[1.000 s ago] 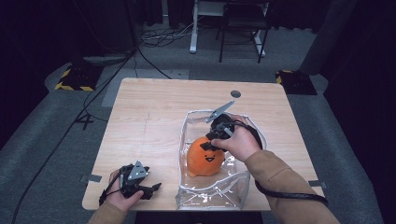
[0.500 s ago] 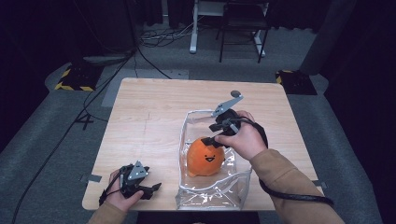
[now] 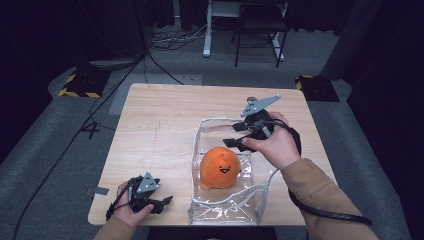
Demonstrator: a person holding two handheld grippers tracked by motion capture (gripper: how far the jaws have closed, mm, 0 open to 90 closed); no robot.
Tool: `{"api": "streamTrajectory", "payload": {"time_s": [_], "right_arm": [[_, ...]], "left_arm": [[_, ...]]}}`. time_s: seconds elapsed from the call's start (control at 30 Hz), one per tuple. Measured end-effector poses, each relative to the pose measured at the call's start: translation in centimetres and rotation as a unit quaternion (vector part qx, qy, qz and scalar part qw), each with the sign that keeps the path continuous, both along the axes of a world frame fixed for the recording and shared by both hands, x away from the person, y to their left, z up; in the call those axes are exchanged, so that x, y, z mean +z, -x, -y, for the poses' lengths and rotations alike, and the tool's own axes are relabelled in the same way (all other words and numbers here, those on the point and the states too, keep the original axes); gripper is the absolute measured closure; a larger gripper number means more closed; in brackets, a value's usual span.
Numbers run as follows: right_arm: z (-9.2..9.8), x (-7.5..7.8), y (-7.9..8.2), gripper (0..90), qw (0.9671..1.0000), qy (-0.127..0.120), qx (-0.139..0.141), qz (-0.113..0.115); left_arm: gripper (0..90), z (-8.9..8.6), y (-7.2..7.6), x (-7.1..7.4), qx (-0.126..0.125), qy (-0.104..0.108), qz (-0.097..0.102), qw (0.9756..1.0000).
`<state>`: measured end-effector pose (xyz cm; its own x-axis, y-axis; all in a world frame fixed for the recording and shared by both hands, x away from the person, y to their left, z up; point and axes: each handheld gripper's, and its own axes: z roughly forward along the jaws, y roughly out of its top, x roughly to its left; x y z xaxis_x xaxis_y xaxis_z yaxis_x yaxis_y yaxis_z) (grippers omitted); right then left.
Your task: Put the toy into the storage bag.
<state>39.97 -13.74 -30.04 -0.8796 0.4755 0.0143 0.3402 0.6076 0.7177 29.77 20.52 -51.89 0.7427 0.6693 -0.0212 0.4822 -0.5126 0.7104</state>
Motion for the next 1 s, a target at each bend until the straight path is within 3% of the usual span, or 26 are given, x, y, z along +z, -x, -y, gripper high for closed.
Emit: {"api": "streamTrajectory", "payload": {"time_s": [0.43, 1.0], "right_arm": [[3.2, 1.9, 0.7, 35.7, 0.9989, -0.029, -0.027, 0.026], [9.5, 2.5, 2.0, 36.4, 0.9945, -0.052, -0.08, 0.044]], "left_arm": [[22.8, 0.0, 0.0, 0.0, 0.0, 0.0, 0.0, 1.0], [22.8, 0.0, 0.0, 0.0, 0.0, 0.0, 0.0, 1.0]]}}
